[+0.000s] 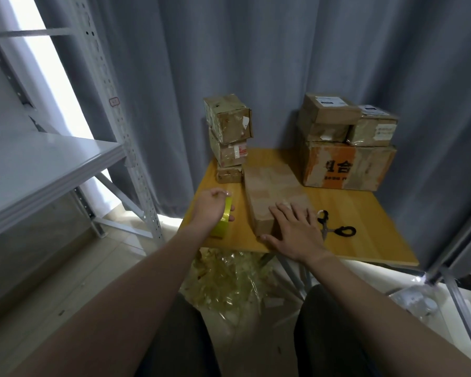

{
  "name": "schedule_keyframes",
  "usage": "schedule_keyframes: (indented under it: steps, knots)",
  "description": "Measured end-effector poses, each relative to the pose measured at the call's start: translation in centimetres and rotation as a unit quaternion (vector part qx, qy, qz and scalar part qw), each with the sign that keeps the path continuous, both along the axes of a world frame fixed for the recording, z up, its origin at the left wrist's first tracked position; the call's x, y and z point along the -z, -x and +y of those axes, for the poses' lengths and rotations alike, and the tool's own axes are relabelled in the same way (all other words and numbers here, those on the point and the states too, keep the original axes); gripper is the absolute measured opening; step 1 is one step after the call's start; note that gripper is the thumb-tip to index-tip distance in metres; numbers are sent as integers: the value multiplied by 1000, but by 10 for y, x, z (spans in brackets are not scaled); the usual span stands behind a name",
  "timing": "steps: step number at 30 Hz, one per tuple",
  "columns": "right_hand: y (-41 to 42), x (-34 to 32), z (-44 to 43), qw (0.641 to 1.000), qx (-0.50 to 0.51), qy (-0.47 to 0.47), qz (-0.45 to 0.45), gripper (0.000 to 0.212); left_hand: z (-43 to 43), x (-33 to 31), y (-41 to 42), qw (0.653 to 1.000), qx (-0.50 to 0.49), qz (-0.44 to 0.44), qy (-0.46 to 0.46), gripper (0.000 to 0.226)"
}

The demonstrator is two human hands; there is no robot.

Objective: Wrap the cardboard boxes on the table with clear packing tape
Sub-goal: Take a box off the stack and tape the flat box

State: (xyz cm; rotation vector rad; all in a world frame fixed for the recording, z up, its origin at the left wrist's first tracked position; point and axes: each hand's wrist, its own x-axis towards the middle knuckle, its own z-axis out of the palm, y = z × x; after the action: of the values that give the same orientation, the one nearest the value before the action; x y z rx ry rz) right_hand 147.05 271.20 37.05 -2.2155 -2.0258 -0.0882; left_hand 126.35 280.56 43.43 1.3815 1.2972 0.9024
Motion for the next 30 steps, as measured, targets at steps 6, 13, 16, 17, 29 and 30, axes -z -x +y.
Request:
schedule_keyframes:
  steps: [6,13,16,17,29,30]
  knots:
    - [-43,16,-33,996,-34,-77,10,94,-7,2,-9,1000,15,-10,15,20]
    - [-60,28,-49,987,-20,-157,31,85,-17,17,-39,998,1,-32,53,16]
    - [-60,21,-50,986,-38,-153,50,77,-26,7,-47,999,9,-42,34,17]
    - [-62,16,-50,985,-42,-151,67,75,-29,1,-49,998,10,-49,26,18]
    - [-69,-70,-13,700,166,-213,661,52,-51,-73,-34,992,7,-125,5,23]
    - [-70,-69,-8,683,182,-176,685,53,-52,-80,-32,989,15,-142,35,22]
